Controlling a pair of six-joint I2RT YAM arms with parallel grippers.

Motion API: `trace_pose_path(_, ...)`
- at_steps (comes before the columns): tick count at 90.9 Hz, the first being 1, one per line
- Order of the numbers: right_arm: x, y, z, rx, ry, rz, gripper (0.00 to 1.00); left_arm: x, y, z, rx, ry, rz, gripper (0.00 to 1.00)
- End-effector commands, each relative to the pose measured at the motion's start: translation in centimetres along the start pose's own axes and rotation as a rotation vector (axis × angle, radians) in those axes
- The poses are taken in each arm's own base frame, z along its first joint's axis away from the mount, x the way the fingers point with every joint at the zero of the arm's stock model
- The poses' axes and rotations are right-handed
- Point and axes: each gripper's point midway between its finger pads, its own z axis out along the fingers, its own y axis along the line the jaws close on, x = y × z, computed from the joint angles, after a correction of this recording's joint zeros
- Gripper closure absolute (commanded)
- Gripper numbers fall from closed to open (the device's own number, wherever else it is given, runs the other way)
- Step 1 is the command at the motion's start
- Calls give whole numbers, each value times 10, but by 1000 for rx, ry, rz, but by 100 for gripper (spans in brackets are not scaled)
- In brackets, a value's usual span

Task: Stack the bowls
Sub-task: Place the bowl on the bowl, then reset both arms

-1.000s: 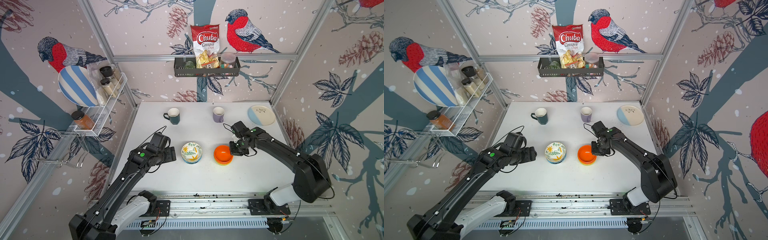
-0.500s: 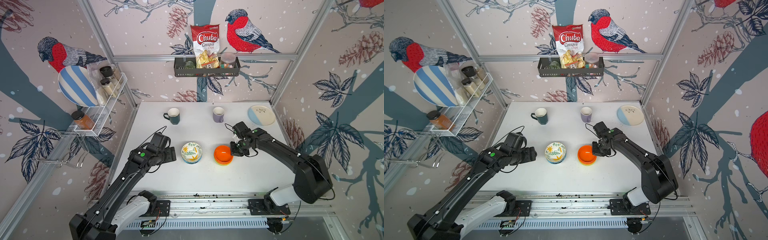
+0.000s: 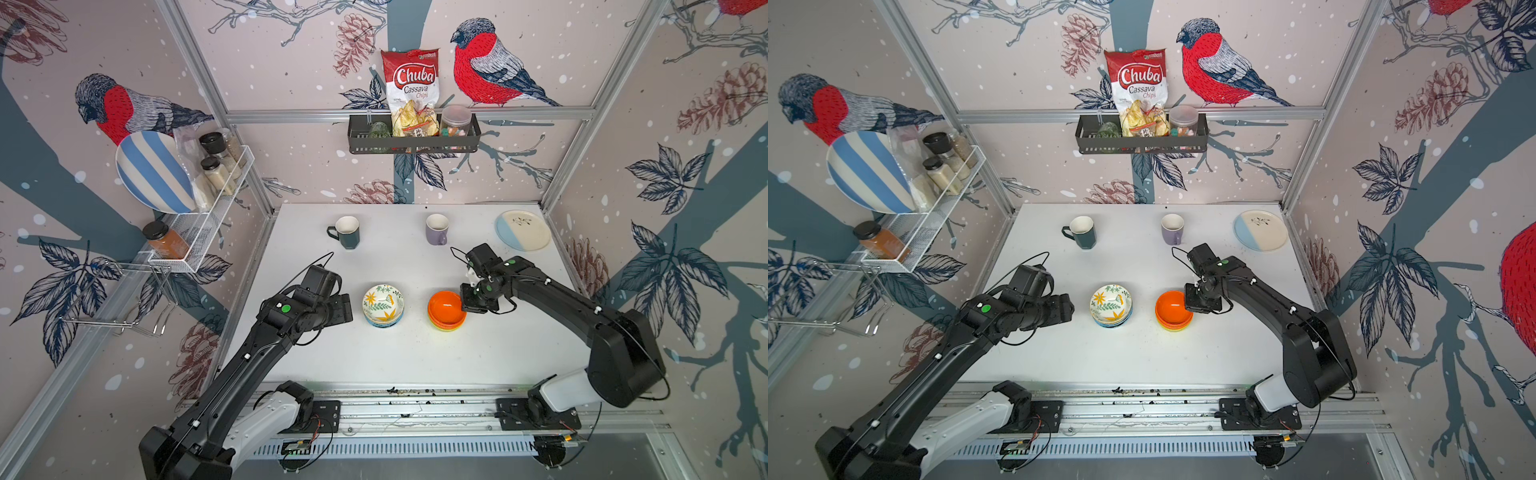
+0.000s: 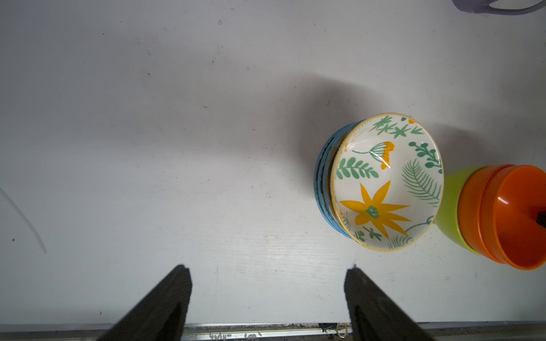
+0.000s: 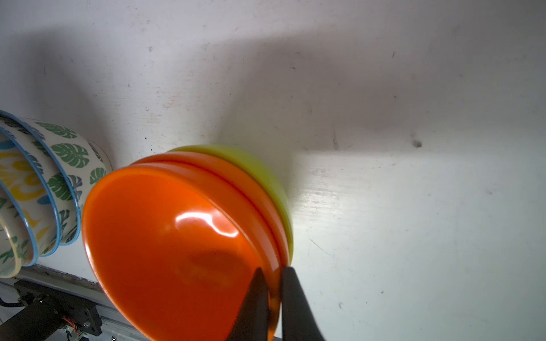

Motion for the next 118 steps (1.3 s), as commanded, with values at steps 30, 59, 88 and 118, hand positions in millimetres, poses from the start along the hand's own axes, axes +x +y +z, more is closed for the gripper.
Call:
trace_pose_path(30, -34, -1, -45, -34, -206, 27, 41, -33, 27, -9, -153, -195, -52, 16)
trace_pose_path(59, -83, -157, -150, 345, -1069, 354, 0, -94, 75, -11, -442, -801, 113, 3)
trace_pose_path(88, -82, -225, -83, 491, -1182, 349, 0, -120, 98, 68, -419, -884, 188, 4)
trace_pose_path(118, -126, -210, -46, 485, -1163, 111, 0, -144, 112, 123, -313, -798, 177, 3)
